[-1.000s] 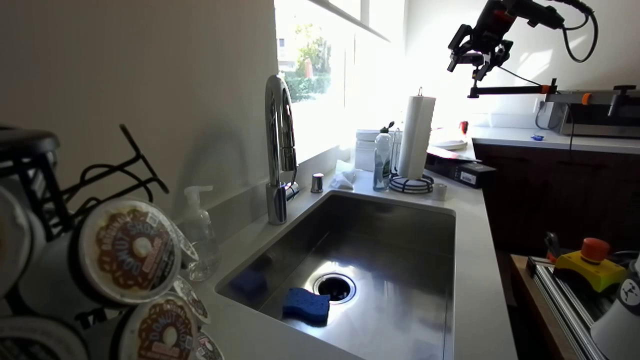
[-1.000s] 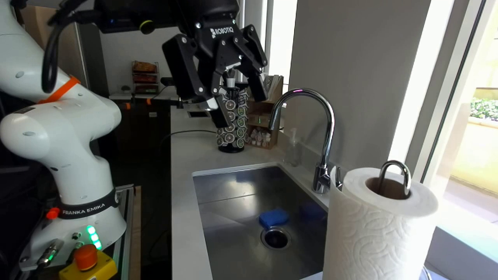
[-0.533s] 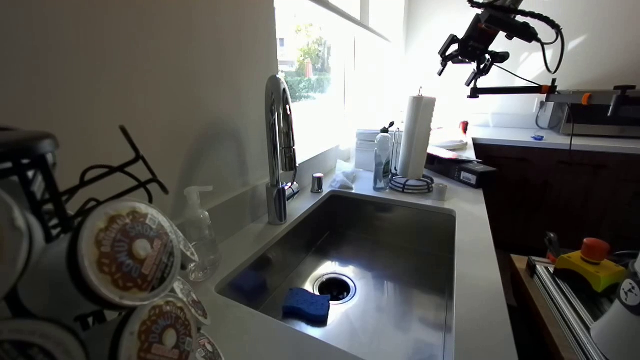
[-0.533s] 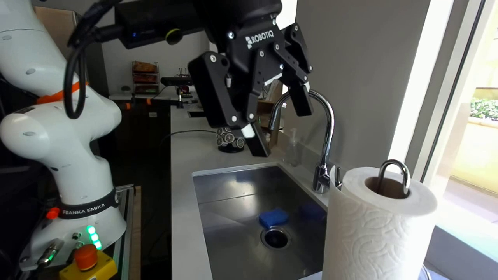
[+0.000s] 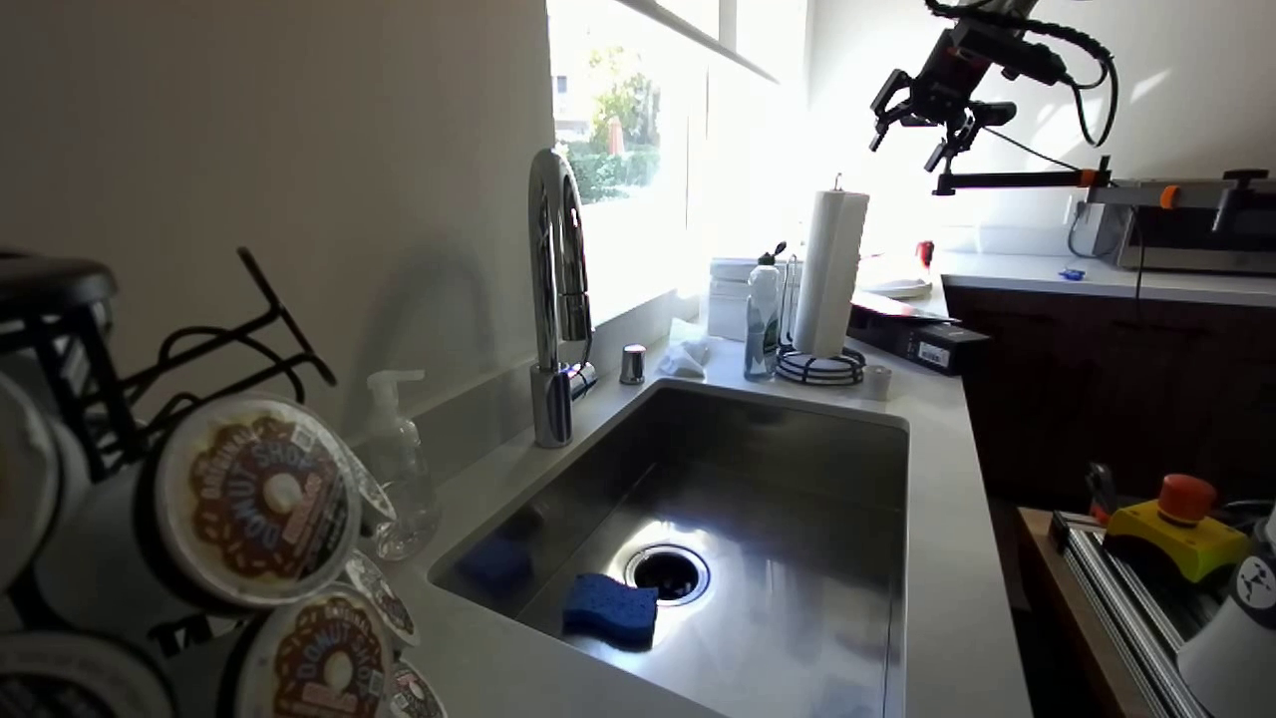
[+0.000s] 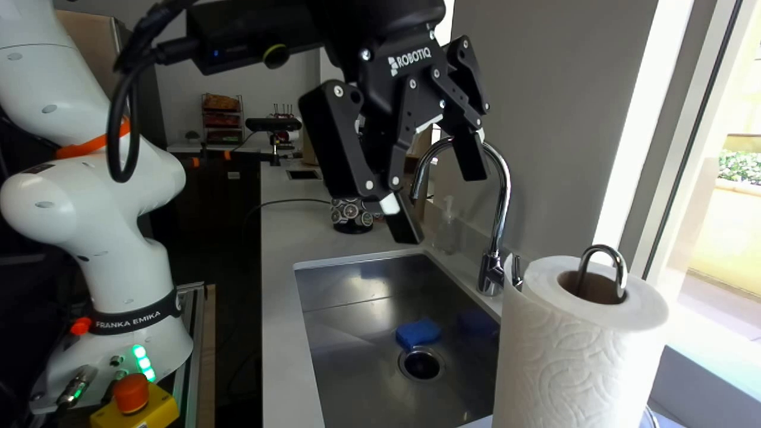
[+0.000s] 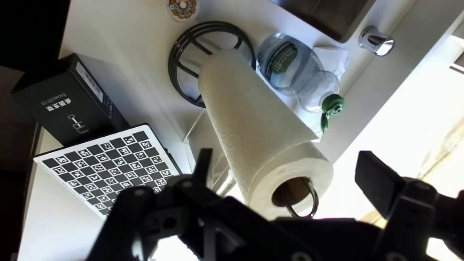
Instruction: Remove the paper towel from the paper towel holder
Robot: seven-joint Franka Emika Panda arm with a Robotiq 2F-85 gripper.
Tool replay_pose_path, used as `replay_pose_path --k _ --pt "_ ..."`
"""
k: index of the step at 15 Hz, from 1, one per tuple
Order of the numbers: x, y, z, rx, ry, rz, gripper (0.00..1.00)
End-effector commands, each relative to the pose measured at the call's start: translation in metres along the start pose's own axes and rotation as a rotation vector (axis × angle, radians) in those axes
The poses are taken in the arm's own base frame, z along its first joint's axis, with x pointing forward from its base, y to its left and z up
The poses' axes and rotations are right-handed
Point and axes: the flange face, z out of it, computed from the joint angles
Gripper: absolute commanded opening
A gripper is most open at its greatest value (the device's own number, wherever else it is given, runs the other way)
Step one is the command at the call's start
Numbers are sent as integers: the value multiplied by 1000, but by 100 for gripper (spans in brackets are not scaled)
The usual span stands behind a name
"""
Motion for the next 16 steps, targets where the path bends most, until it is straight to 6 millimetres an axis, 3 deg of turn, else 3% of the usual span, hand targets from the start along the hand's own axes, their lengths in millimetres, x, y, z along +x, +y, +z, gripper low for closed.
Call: replay_pose_path --k 1,8,16 --pt "18 -6 5 -31 -6 -3 100" --pt "54 -26 17 -83 -57 -160 100" --pt "75 -38 38 -136 -81 -283 100"
